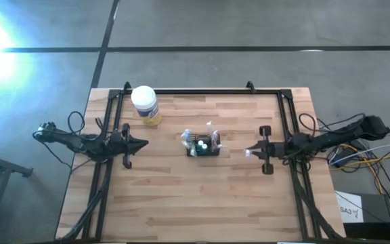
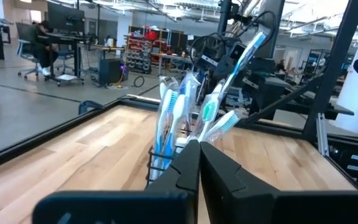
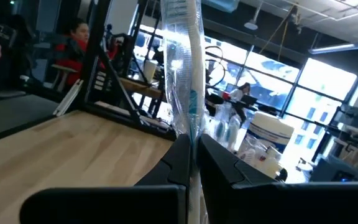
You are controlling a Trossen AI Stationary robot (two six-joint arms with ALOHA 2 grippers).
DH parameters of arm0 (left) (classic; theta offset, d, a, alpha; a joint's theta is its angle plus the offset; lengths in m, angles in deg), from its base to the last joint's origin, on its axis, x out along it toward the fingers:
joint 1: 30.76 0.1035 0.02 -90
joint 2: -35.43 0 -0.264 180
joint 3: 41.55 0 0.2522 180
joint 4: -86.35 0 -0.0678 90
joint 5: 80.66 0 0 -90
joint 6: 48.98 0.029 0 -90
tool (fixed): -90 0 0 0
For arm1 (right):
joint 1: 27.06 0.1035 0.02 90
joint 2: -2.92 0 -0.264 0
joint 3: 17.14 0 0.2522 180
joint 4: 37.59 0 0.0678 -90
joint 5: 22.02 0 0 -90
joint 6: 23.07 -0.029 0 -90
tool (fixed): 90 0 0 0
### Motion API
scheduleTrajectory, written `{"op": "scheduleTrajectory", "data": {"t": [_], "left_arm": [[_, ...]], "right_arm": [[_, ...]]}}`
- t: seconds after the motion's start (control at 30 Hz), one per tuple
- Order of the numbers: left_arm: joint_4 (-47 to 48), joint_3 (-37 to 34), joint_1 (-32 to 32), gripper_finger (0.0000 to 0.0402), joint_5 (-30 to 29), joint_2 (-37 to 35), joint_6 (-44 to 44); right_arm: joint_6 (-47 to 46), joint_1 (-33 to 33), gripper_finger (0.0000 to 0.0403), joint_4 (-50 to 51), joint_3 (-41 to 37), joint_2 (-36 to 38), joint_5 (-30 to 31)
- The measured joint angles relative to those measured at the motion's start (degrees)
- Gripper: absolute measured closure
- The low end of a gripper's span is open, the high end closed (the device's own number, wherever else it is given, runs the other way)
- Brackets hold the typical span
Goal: Pick & Place toothbrushing station
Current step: Put the blue toothbrush into the black wire organizer
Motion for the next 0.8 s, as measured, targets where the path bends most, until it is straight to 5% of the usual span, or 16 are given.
{"op": "scheduleTrajectory", "data": {"t": [0.3, 0.47, 0.8], "left_arm": [[0.1, 0.0, 0.0, 0.0396, 3.1, 0.0, 5.0], [-0.7, 0.0, 0.2, 0.0397, 8.6, -0.2, 9.6], [-0.9, 0.0, 0.5, 0.0399, 9.1, -0.5, 10.9]], "right_arm": [[-1.4, -4.6, 0.0390, -0.2, 0.0, 1.0, -2.1], [-2.4, -9.1, 0.0390, -0.6, 0.0, 1.5, -10.7], [-9.3, -19.8, 0.0390, -4.0, 0.2, 1.3, -19.5]]}}
